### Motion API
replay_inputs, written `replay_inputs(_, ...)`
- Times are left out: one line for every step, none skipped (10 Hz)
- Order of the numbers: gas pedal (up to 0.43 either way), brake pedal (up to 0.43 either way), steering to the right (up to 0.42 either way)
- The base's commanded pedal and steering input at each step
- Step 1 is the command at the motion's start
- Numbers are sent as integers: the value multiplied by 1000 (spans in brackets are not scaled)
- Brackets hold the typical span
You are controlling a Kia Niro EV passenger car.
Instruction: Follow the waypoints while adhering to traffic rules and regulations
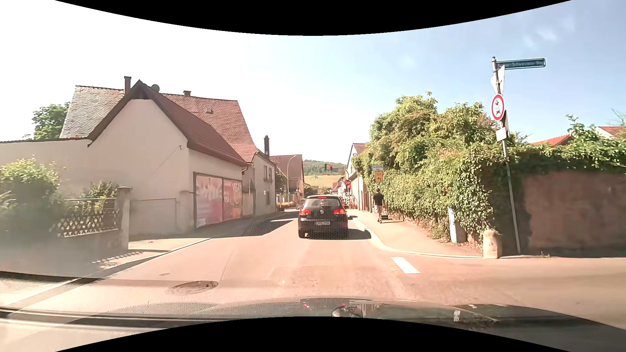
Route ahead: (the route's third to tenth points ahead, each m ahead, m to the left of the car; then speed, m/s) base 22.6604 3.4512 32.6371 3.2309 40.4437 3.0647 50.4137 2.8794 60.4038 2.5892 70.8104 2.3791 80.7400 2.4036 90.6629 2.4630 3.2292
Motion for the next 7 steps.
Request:
replay_inputs(0,0,15)
replay_inputs(0,0,15)
replay_inputs(0,0,15)
replay_inputs(20,0,15)
replay_inputs(20,0,15)
replay_inputs(20,0,15)
replay_inputs(28,0,15)
